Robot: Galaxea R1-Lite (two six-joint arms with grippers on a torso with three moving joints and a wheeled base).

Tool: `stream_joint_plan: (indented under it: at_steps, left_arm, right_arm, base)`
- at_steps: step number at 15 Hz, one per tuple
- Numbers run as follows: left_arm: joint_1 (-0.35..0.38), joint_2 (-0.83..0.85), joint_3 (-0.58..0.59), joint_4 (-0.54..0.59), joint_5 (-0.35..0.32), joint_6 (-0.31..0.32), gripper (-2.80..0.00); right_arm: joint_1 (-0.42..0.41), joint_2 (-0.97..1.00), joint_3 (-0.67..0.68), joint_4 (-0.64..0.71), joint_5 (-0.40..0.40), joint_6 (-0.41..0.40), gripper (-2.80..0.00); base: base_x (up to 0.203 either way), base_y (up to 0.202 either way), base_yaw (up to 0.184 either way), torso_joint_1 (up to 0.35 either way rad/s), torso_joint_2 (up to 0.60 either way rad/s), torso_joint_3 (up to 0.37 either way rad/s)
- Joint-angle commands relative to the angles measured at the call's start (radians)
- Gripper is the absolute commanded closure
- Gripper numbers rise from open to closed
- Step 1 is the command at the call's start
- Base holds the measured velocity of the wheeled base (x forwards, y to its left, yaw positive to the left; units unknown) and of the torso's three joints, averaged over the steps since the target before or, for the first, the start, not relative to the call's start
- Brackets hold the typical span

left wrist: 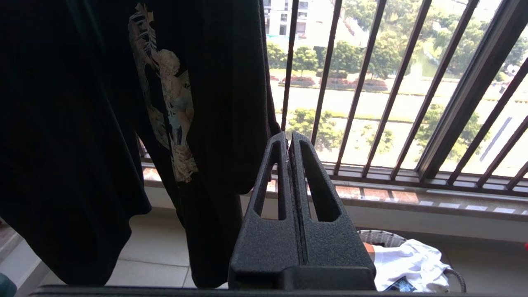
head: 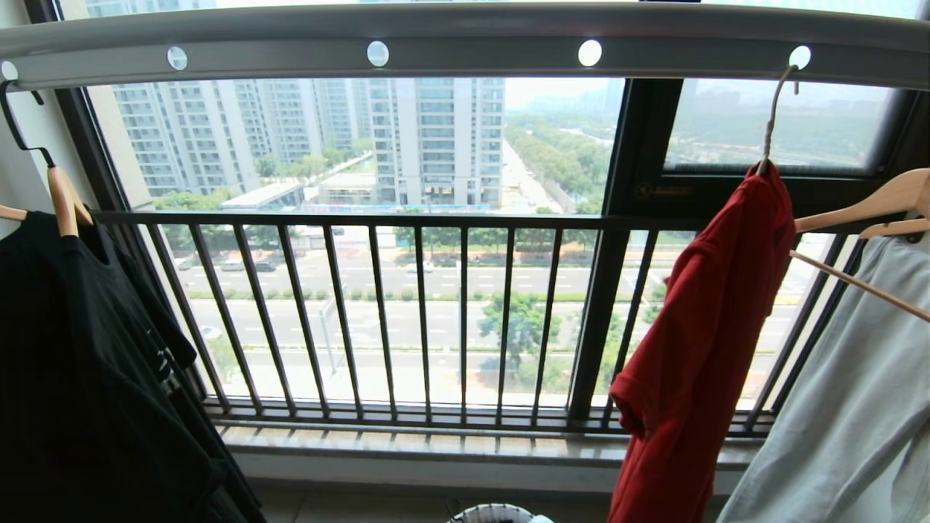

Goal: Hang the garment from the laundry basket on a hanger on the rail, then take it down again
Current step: Take the clothes off the clothes rack

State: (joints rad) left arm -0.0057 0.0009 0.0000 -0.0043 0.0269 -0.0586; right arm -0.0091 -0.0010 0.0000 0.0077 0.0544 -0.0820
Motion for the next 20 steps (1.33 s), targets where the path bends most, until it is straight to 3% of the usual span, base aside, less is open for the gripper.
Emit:
stream_joint_plan:
  at_steps: [1,20]
  left_arm:
    - [0.0,0.001,0.0,0.0,0.001,-0.001,0.0]
    - [0.0,0.001,0.0,0.0,0.001,-0.001,0.0]
  right_arm:
    - [0.0,-0.001,0.002,0.0,0.001,-0.001,0.0]
    - [0.0,-0.001,0.002,0.0,0.001,-0.001,0.0]
  base:
    - [0.0,0.0,0.0,0.0,0.0,0.0]
    - [0.0,0.0,0.0,0.0,0.0,0.0]
